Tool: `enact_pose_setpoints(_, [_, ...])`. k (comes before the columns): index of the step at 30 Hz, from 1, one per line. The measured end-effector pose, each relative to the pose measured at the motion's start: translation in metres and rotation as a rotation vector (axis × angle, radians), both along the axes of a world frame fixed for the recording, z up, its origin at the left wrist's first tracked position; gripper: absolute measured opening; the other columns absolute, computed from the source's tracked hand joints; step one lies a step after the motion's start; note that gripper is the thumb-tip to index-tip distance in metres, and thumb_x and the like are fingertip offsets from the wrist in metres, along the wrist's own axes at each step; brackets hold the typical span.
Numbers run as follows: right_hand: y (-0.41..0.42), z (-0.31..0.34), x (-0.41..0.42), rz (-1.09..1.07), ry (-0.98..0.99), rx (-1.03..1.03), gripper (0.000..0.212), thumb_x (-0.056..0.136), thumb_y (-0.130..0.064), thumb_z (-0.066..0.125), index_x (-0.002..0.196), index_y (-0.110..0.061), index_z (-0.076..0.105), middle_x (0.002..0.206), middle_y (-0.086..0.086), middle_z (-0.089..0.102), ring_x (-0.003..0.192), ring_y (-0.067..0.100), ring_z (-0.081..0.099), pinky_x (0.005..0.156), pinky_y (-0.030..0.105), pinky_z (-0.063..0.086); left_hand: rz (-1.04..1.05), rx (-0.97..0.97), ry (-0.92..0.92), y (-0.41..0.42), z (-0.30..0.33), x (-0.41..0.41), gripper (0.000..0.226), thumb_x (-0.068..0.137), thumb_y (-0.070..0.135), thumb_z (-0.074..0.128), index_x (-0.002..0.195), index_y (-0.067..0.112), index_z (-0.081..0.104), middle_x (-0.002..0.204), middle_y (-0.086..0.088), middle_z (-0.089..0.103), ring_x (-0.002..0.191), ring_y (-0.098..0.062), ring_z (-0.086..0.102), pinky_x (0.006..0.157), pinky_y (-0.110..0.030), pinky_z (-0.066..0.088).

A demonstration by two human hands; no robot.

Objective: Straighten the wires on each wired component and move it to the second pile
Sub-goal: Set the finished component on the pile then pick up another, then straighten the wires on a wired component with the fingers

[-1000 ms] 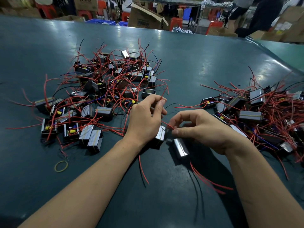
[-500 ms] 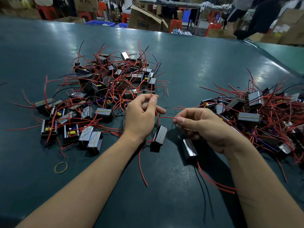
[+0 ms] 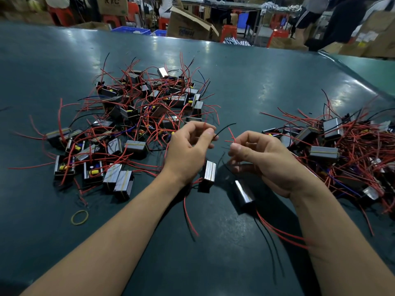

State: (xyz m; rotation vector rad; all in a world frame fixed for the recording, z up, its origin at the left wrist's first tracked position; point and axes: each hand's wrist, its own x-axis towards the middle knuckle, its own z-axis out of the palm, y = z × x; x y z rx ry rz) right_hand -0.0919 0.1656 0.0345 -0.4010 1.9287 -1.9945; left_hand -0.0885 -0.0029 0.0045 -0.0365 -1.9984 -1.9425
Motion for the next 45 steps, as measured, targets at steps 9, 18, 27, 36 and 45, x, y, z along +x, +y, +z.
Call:
enact_pose_setpoints(9, [0.004,0.001,-0.008,-0.410,-0.002,-0.135,0.048,0.089,0.010,0.054,0.126,-0.019,0.043,0.098,0.011,0.062,0.052,0.018,0.061,0.043,0.025,0.045,-0.001,-0.043,-0.041,-0.001,0.000,-0.001,0.010,0.098,0.009,0.054,0.090,0.012,0.060,0.064,0.001,0.062,0.042,-0.008,0.047,0.047,-0.017,0.042])
enact_pose_setpoints(18, [0.009,-0.016,-0.018,-0.643,0.308,0.770,0.018,0.087,-0.027,0.071,0.097,-0.012,0.071,0.084,0.001,0.070,0.077,0.015,0.062,0.073,0.027,0.048,0.042,-0.135,0.065,0.000,-0.001,0.000,0.014,0.095,0.012,0.061,0.100,0.017,0.073,0.091,0.002,0.071,0.076,-0.010,0.064,0.066,-0.026,0.051])
enact_pose_setpoints(27, [-0.006,0.001,-0.004,-0.264,0.009,-0.184,0.014,0.090,0.004,0.059,0.095,-0.009,0.062,0.069,0.003,0.066,0.052,0.016,0.061,0.044,0.020,0.047,-0.030,-0.380,0.344,0.007,-0.004,0.008,0.017,0.091,0.007,0.066,0.106,0.009,0.073,0.087,0.002,0.071,0.076,-0.005,0.066,0.073,-0.022,0.053])
enact_pose_setpoints(36, [-0.022,-0.006,-0.001,-0.299,0.100,-0.332,0.009,0.074,-0.015,0.072,0.077,-0.008,0.067,0.075,0.013,0.072,0.064,0.022,0.070,0.060,0.024,0.057,-0.086,0.045,0.132,0.015,0.003,0.011,0.017,0.093,0.001,0.060,0.107,0.000,0.071,0.086,-0.006,0.074,0.072,-0.013,0.071,0.066,-0.026,0.059])
enact_pose_setpoints(45, [-0.003,-0.008,-0.003,-0.281,0.358,0.212,0.011,0.091,-0.013,0.066,0.083,-0.010,0.072,0.071,0.006,0.073,0.059,0.023,0.071,0.050,0.028,0.055,-0.022,-0.244,0.172,0.012,0.001,0.012,0.009,0.089,0.007,0.068,0.093,0.009,0.076,0.072,0.003,0.071,0.067,0.000,0.066,0.068,-0.013,0.049])
